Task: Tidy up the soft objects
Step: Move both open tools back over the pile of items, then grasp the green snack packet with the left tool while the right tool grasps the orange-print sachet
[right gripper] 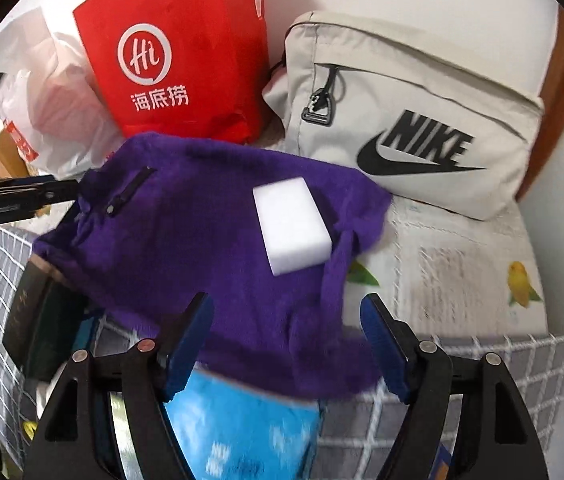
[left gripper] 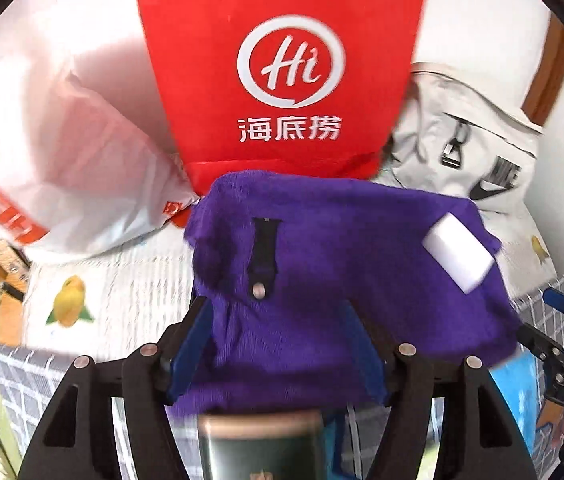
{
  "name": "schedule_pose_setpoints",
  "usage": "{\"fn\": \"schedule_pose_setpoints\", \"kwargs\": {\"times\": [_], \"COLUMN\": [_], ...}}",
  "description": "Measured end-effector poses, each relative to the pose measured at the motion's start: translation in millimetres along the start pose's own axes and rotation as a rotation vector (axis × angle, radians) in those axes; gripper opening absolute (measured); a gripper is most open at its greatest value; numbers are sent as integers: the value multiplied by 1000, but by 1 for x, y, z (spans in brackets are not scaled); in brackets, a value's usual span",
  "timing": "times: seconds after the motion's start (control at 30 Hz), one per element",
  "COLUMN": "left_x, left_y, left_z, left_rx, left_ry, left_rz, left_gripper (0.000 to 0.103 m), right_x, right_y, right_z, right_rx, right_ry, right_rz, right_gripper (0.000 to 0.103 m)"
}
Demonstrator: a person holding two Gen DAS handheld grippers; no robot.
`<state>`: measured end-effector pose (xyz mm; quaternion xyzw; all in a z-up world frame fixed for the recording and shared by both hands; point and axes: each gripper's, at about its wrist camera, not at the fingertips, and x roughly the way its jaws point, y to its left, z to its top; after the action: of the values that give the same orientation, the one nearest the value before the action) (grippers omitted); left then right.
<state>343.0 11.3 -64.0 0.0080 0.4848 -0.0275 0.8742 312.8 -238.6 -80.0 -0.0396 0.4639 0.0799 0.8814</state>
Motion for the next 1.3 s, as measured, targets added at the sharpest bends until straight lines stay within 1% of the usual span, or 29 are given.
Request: {"fn": "schedule_pose_setpoints", "kwargs": {"times": [0.07, 0.1, 0.13, 0.2, 0.27, 0.3, 0.4, 0.53, 0.63, 0.7, 0.77, 0.83, 0.97, 1.17, 1.23, 1.3], "left_x": [-20, -31, -38, -53, -65, -73, -93, -107, -118, -120, -120, -119, -120, -119, -116, -111], "left_y": [-2, -2, -3, -2, -3, -3, -6, -11, -15, -18, -19, -21, -24, -29, -31, -32], "left_z": [-15, -21, -28, -44, -60, -69, -97, -129, -155, -171, -184, -201, -229, -261, -265, -270], "left_rx": [8, 5, 0, -14, -13, -1, 25, 30, 20, 23, 24, 43, 85, 116, 119, 127], "left_ry": [-16, -26, -38, -63, -84, -94, -125, -143, -172, -156, -134, -104, -84, -73, -71, -61], "left_rz": [23, 32, 37, 29, 21, 21, 22, 4, -11, -25, -30, -36, -51, -133, -144, -177], "left_gripper": [66, 66, 66, 66, 66, 66, 66, 66, 66, 66, 66, 66, 66, 66, 66, 66], "right_x": [-9, -15, -22, -33, -46, -52, -63, -82, -96, -103, -107, -108, -115, -123, -124, -127], "right_y": [3, 5, 6, 8, 9, 10, 13, 16, 23, 25, 26, 28, 35, 50, 56, 62], "right_z": [-9, -14, -21, -36, -54, -63, -87, -115, -133, -142, -151, -160, -178, -197, -200, -202], "right_rx": [-4, -3, 6, 23, 31, 31, 53, 99, 111, 136, 161, 183, 188, 184, 165, 140], "right_ry": [-3, -11, -19, -33, -69, -83, -84, -96, -126, -147, -148, -137, -145, -146, -143, -141], "right_rz": [-7, 13, 51, 110, 135, 139, 122, 95, 72, 92, 115, 109, 118, 141, 145, 137], "right_gripper": [76, 76, 76, 76, 76, 76, 76, 76, 76, 76, 76, 76, 76, 76, 76, 76]}}
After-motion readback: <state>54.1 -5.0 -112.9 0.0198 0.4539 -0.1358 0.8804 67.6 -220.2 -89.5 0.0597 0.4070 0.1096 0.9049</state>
